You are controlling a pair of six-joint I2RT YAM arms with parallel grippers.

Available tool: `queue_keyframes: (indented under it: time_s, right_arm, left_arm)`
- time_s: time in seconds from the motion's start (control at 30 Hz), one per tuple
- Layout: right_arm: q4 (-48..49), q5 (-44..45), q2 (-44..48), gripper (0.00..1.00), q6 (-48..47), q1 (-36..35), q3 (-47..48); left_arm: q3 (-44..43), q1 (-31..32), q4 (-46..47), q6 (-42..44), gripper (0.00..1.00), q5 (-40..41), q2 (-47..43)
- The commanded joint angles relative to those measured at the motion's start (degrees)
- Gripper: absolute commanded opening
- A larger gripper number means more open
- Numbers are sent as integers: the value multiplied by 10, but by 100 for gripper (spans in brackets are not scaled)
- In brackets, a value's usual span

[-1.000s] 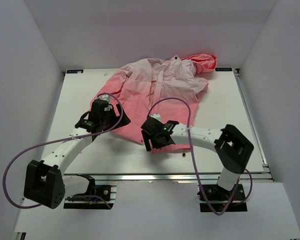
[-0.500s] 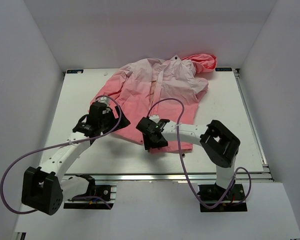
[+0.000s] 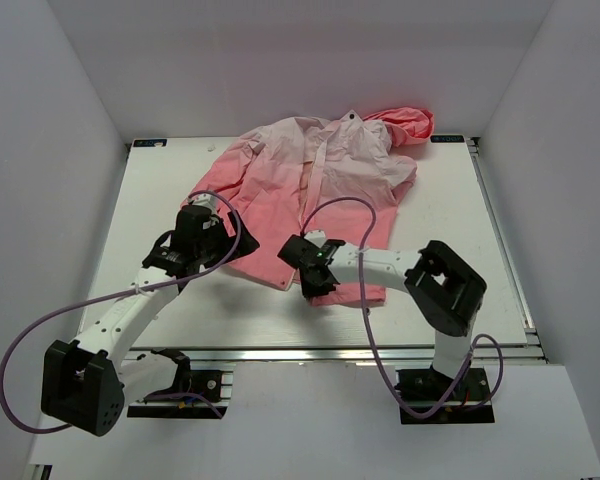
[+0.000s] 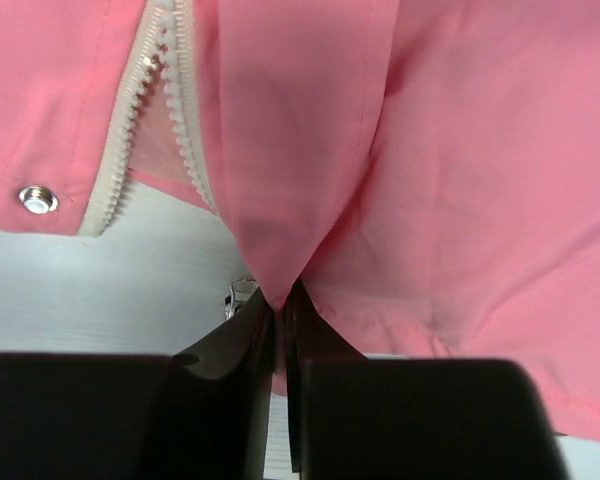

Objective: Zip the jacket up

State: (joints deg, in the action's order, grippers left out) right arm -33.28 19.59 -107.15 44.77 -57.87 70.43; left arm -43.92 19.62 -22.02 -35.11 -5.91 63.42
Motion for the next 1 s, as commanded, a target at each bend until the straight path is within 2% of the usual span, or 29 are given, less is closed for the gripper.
queue_keyframes:
  time_s: [0.0,0.07,0.2,0.3,0.43,0.6,0.63,0.77,0.97]
  right_arm:
    - [36,7,63,8,-29,7,-55]
    - [103,-24,102,0,-49,15,-83]
    - [236,-99,233,0,-117,47,-173]
    - [309,-146,302,0,-149,81,-226]
    - [392,-212,369,0,-251,101,-270]
    - [485,-214,444,0,-292,113,-326]
    - [493,-216,451,0,-294,117,-332]
    - [509,-237,473,0,-298,122,-346]
    - [498,-230,478,0,-279,127,-347]
  left_arm:
    - [2,2,6,7,98,-8,-6]
    - [-1,2,17,18,98,-28,0]
    - [-1,6,52,39,98,-125,4]
    - [-12,21,79,56,98,-182,18]
    - [-14,59,137,70,98,-239,31]
    - [-22,98,194,58,98,-284,70]
    - [-25,107,198,55,94,-288,79]
    - [-26,126,264,30,89,-297,111]
    - [-2,140,386,0,89,-331,130]
